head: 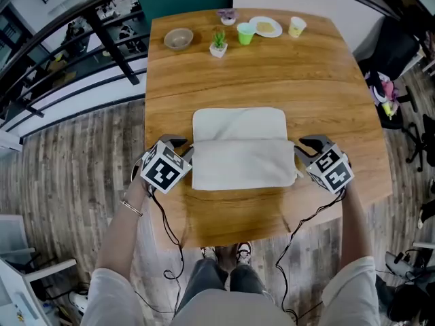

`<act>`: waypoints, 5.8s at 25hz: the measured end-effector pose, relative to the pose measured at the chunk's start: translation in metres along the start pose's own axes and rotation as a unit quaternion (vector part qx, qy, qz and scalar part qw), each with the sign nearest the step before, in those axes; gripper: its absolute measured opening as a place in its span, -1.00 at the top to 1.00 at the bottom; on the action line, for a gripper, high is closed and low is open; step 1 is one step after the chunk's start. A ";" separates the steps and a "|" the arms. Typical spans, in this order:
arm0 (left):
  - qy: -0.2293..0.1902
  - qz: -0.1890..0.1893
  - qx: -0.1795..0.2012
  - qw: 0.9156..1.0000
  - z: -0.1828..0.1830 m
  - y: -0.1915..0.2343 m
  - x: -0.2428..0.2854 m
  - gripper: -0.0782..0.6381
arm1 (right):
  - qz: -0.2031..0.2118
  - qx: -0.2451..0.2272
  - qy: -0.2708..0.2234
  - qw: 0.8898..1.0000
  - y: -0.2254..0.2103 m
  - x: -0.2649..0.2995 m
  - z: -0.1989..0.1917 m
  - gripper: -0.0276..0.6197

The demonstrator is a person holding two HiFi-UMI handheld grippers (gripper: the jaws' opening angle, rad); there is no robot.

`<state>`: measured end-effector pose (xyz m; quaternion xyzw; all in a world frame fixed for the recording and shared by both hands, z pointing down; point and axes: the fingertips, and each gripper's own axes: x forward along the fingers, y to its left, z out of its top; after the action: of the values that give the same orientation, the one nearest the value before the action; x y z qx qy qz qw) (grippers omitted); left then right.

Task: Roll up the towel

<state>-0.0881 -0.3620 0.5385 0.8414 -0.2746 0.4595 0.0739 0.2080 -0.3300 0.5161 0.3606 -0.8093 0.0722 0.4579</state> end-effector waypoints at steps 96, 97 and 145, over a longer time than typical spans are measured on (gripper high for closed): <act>0.040 -0.026 -0.014 0.999 0.011 -0.005 0.045 0.55 | -0.023 0.093 -0.006 0.995 0.014 0.044 -0.006 0.78; 0.036 -0.027 -0.022 0.999 0.011 -0.004 0.046 0.55 | -0.026 0.100 -0.010 0.995 0.013 0.044 -0.006 0.77; -0.381 0.277 -0.267 0.841 0.023 -0.139 -0.338 0.77 | -0.311 0.315 -0.322 0.837 0.117 -0.323 0.001 0.92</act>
<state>-0.1419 -0.1214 0.2676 0.7865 -0.6150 0.0129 0.0551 0.2351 -0.0775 0.2840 0.7209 -0.6899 0.0571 0.0313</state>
